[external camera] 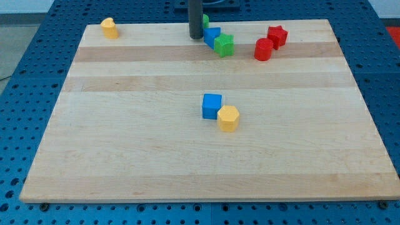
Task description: Slide the red star into the red circle
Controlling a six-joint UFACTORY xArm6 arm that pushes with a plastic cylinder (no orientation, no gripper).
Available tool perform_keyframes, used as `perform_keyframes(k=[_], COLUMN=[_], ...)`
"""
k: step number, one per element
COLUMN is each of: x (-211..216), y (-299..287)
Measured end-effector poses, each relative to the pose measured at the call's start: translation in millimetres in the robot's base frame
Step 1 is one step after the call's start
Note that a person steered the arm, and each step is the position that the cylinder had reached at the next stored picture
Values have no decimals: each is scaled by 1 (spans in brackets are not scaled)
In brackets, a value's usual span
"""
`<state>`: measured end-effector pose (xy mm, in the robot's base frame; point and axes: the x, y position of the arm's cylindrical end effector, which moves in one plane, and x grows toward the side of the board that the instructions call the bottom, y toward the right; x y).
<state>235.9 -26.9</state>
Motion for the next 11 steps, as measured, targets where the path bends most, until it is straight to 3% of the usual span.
perform_keyframes(k=[2, 4, 5, 8, 9, 11], x=[2, 81, 108, 105, 106, 144], y=[0, 21, 65, 222, 247, 190])
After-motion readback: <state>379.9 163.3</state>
